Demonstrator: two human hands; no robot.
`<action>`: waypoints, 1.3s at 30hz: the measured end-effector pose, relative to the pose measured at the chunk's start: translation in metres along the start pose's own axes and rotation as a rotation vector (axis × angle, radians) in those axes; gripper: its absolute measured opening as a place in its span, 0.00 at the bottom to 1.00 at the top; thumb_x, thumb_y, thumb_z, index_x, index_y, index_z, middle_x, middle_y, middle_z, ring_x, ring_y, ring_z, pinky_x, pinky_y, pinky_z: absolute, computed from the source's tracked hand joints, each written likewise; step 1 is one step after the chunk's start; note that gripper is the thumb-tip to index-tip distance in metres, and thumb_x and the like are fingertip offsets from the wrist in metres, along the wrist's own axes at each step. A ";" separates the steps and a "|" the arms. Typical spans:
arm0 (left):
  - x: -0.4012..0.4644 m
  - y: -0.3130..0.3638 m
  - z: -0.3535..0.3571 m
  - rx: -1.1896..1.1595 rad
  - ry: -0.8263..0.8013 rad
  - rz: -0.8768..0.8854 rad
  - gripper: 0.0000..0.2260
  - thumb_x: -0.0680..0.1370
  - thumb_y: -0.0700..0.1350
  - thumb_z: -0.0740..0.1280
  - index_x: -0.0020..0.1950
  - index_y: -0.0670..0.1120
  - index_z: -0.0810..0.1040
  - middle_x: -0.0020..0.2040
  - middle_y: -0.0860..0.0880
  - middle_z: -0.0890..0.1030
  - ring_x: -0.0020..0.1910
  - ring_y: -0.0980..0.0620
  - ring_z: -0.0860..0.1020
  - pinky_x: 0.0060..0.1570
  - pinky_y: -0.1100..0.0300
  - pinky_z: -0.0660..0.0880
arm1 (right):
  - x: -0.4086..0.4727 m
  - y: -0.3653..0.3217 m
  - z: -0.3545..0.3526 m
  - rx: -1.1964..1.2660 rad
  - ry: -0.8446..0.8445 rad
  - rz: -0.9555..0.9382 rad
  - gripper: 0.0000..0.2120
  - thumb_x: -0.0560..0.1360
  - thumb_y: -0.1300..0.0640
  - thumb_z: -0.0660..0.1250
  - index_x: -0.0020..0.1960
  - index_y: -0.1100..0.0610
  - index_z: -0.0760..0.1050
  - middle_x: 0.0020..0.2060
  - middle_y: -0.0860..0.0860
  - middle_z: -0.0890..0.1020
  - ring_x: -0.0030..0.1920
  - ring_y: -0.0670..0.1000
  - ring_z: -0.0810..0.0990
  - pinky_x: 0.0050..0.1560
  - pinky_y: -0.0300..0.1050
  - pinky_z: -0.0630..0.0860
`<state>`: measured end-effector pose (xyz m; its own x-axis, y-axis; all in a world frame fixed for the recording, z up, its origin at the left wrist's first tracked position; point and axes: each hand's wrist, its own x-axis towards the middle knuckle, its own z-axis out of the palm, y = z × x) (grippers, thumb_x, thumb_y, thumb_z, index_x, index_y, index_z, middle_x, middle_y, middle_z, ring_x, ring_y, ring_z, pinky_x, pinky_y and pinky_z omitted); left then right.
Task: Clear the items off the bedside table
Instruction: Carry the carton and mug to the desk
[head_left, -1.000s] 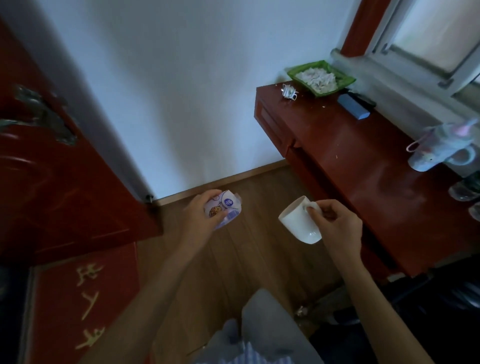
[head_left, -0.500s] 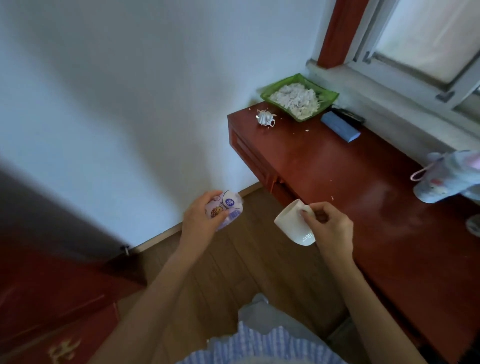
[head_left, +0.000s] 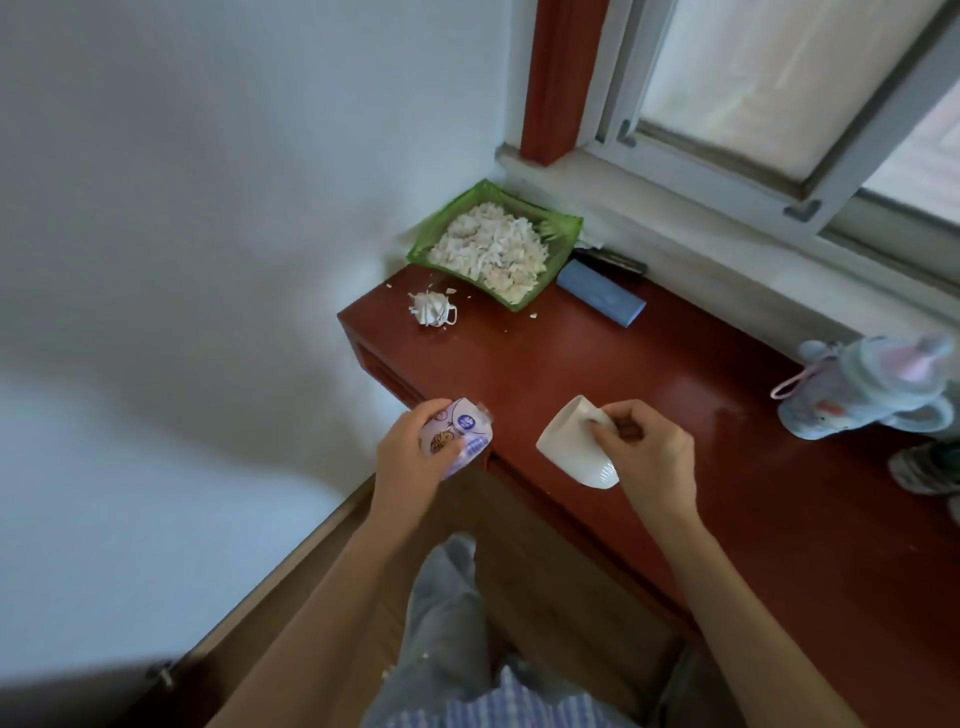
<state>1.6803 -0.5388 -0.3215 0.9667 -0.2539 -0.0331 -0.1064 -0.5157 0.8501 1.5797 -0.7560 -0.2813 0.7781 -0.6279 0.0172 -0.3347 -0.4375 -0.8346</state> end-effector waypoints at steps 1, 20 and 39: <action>0.021 -0.001 0.003 -0.012 -0.028 0.008 0.17 0.74 0.47 0.71 0.62 0.47 0.76 0.57 0.51 0.80 0.53 0.55 0.78 0.46 0.74 0.71 | 0.013 -0.002 0.005 -0.002 0.024 0.022 0.04 0.70 0.56 0.72 0.43 0.49 0.80 0.36 0.40 0.81 0.39 0.39 0.78 0.37 0.37 0.72; 0.196 -0.036 0.076 -0.086 -0.214 -0.189 0.18 0.71 0.42 0.71 0.61 0.48 0.77 0.56 0.51 0.81 0.55 0.54 0.77 0.58 0.58 0.72 | 0.112 0.003 0.051 -0.072 0.216 0.285 0.05 0.70 0.59 0.72 0.45 0.51 0.80 0.40 0.41 0.82 0.42 0.41 0.79 0.39 0.34 0.70; 0.216 -0.033 0.099 0.267 0.011 -0.300 0.12 0.74 0.49 0.68 0.54 0.47 0.76 0.48 0.45 0.82 0.47 0.42 0.79 0.38 0.57 0.66 | 0.132 0.017 0.036 -0.048 0.176 0.289 0.04 0.70 0.58 0.73 0.43 0.51 0.80 0.38 0.42 0.82 0.42 0.43 0.79 0.40 0.38 0.73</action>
<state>1.8695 -0.6577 -0.4083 0.9662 -0.0517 -0.2526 0.1257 -0.7608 0.6367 1.6964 -0.8230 -0.3130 0.5454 -0.8298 -0.1183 -0.5558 -0.2524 -0.7921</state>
